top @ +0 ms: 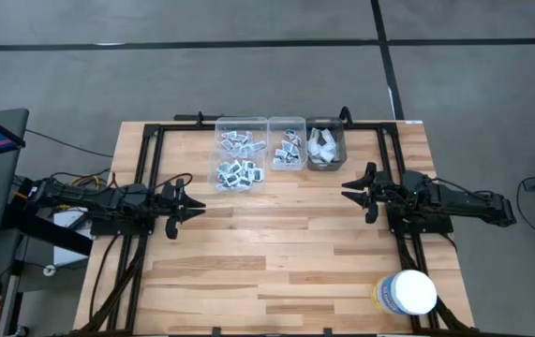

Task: Pick & Place First Aid Supplies
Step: Return to Home Position

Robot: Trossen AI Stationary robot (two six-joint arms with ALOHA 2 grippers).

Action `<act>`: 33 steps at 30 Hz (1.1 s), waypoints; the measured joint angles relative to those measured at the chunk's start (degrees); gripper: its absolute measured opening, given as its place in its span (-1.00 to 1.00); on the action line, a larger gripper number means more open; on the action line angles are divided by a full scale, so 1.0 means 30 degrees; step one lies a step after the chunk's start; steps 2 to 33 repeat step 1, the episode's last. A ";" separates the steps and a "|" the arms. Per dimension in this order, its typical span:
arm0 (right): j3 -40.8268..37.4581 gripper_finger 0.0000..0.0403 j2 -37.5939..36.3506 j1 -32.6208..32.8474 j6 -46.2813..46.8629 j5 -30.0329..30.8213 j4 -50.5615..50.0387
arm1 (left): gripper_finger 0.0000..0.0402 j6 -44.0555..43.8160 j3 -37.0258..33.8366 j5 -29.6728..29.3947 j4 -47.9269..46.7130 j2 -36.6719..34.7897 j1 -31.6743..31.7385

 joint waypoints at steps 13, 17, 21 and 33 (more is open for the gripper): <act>0.0000 -0.38 0.0007 0.0000 0.0000 0.0003 0.0000 | -0.56 0.0000 0.0000 0.0000 0.0000 0.0000 0.0000; 0.0000 -0.38 0.0007 0.0000 0.0000 0.0003 0.0000 | -0.56 0.0000 0.0000 0.0000 0.0000 0.0000 0.0000; 0.0000 -0.38 0.0007 0.0000 0.0000 0.0003 0.0000 | -0.56 0.0000 0.0000 0.0000 0.0000 0.0000 0.0000; 0.0000 -0.38 0.0007 0.0000 0.0000 0.0003 0.0000 | -0.56 0.0000 0.0000 0.0000 0.0000 0.0000 0.0000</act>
